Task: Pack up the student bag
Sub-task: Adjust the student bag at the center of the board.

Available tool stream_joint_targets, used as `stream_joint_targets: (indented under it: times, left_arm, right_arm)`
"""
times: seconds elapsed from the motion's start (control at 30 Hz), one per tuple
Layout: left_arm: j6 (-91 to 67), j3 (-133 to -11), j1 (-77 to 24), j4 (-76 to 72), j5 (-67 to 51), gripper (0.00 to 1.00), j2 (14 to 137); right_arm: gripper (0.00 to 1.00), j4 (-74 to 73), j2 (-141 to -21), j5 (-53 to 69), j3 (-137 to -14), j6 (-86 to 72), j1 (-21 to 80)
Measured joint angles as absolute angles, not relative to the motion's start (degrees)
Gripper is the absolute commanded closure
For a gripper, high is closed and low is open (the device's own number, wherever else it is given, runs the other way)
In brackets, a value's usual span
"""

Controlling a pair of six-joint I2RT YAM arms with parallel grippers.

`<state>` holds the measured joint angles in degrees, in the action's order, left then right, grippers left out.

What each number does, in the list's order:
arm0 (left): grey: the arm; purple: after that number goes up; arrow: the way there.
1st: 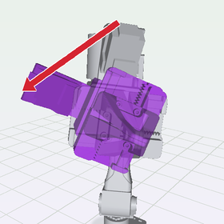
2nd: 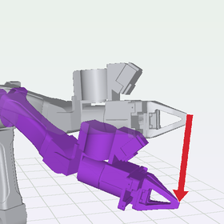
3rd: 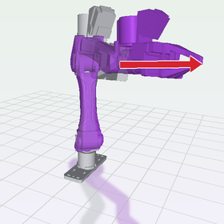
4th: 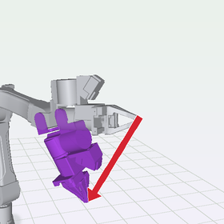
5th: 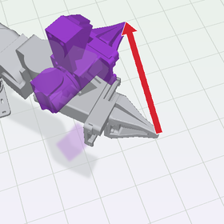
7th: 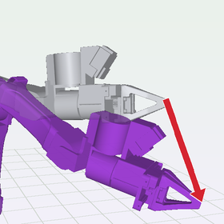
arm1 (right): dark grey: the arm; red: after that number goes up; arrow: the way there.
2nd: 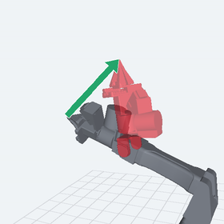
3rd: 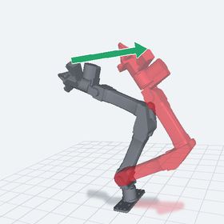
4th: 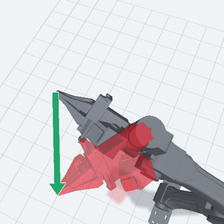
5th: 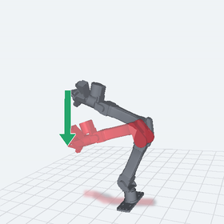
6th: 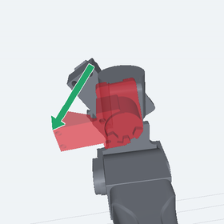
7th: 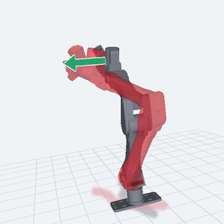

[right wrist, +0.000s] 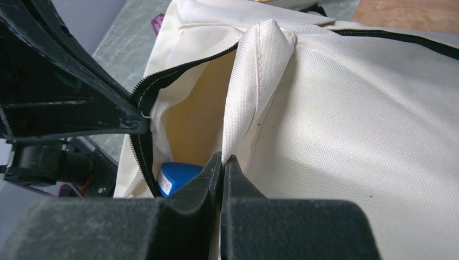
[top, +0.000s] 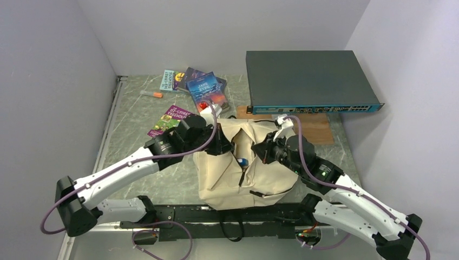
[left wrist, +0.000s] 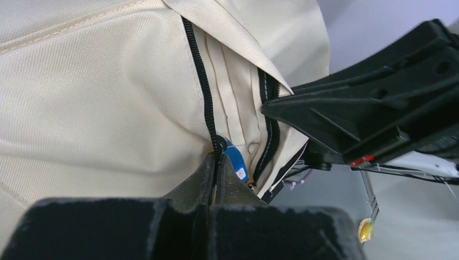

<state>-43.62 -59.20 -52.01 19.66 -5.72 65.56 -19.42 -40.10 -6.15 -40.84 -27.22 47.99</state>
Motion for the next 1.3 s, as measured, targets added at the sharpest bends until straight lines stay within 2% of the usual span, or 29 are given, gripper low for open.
stream_joint_targets:
  times: [0.33,0.7,0.87,1.0,1.13,1.3]
  left_arm:
    - [-44.5,-57.1,-50.1,17.3,-11.1,1.00,81.8]
    - [-40.3,-61.9,-50.1,20.4,-9.3,1.00,65.3]
    - [-42.1,-57.8,-50.1,17.0,-11.0,1.00,69.2]
    - [-41.3,-58.2,-50.1,20.6,-11.5,1.00,73.7]
    - [-39.6,-62.3,-50.1,25.1,-10.0,1.00,72.5]
    - [-39.9,-62.1,-50.2,21.8,-10.0,1.00,67.4]
  right_arm:
    - [1.00,-16.3,-47.6,-8.0,-35.2,-28.8,47.5]
    - [1.00,-17.8,-44.1,-10.8,-41.1,-25.1,47.9]
    - [1.00,-17.0,-45.0,-9.4,-39.4,-26.0,47.9]
    - [1.00,-17.7,-46.2,-7.6,-38.1,-26.3,47.9]
    - [1.00,-18.4,-43.3,-7.4,-38.3,-25.9,47.8]
    - [1.00,-19.2,-39.5,-7.0,-40.1,-25.5,47.9]
